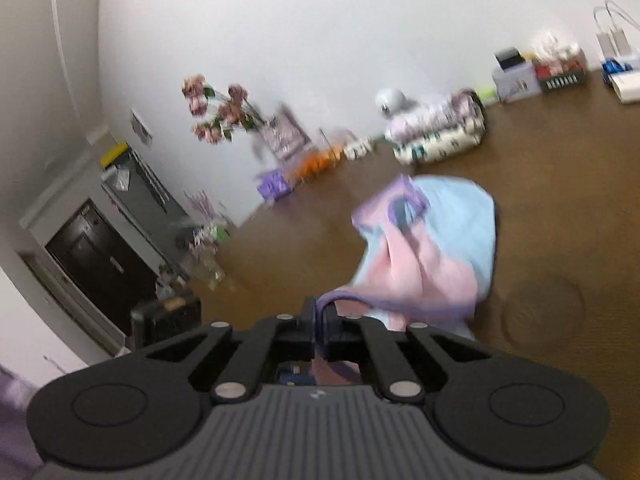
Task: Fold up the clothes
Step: 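Lift the garment with both grippers and lay it onto the open table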
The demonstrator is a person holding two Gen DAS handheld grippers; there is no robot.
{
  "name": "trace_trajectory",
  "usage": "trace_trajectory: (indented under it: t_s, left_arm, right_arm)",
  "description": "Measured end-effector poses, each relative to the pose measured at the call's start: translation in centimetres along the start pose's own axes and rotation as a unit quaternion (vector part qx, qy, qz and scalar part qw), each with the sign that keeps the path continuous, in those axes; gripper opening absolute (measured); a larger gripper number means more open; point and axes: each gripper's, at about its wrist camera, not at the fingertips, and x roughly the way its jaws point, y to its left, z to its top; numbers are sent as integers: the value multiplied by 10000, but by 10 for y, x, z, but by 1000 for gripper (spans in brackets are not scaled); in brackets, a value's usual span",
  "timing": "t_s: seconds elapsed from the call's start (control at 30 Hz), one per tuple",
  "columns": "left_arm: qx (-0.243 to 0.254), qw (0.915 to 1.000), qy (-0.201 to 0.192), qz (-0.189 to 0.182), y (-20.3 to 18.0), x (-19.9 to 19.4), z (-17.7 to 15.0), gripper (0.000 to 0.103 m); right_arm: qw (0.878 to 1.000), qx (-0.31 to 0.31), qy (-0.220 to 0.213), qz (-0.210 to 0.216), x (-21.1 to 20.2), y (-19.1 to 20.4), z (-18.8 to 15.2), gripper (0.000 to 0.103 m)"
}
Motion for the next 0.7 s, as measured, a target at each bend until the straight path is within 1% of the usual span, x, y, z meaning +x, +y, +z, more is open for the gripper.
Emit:
trace_trajectory:
  t_s: [0.07, 0.1, 0.13, 0.17, 0.2, 0.23, 0.27, 0.33, 0.37, 0.4, 0.47, 0.53, 0.6, 0.67, 0.7]
  left_arm:
    - [-379, 9981, -434, 219, 15, -12, 10, 1]
    - [-435, 9968, -580, 339, 18, -16, 14, 4]
    - [-451, 9955, -694, 457, 19, -20, 18, 9]
    - [-457, 9944, -738, 596, 18, -24, 20, 21]
    - [-428, 9936, -748, 732, 16, -27, 21, 38]
    - [-339, 9928, -762, 863, 11, -31, 19, 45]
    - [-167, 9927, -760, 925, 4, -35, 17, 53]
    - [269, 9930, -700, 913, -11, -40, 10, 54]
    - [469, 9927, -654, 893, -20, -40, 8, 56]
    - [686, 9917, -609, 896, -29, -38, 7, 62]
    - [1049, 9888, -436, 971, -43, -26, 6, 65]
    - [1221, 9858, -180, 1140, -47, -8, 4, 64]
    - [1333, 9824, 50, 1307, -47, 9, 1, 64]
    - [1482, 9789, 175, 1395, -48, 15, -6, 64]
    - [1573, 9768, 176, 1444, -49, 17, -10, 64]
  right_arm:
    - [9973, 80, -209, -695, 19, -10, 13, 3]
    - [9940, 119, -313, -1041, 29, -15, 20, 3]
    - [9889, 111, -378, -1434, 39, -20, 24, 9]
    - [9830, 34, -383, -1796, 48, -24, 24, 16]
    - [9780, -57, -375, -2049, 53, -25, 24, 20]
    - [9746, -157, -377, -2203, 55, -25, 21, 29]
    - [9749, -269, -404, -2173, 50, -22, 16, 42]
    - [9763, -639, -450, -2018, 31, -13, 2, 53]
    - [9736, -895, -431, -2053, 22, -8, -6, 53]
    - [9697, -1208, -374, -2091, 15, 0, -14, 53]
    - [9604, -1803, -156, -2120, 4, 15, -34, 53]
    - [9555, -2043, 214, -2119, 9, 25, -51, 53]
    - [9532, -2123, 498, -2096, 16, 29, -64, 53]
    - [9501, -2094, 755, -2185, 28, 25, -74, 52]
    - [9480, -2068, 847, -2266, 33, 22, -77, 52]
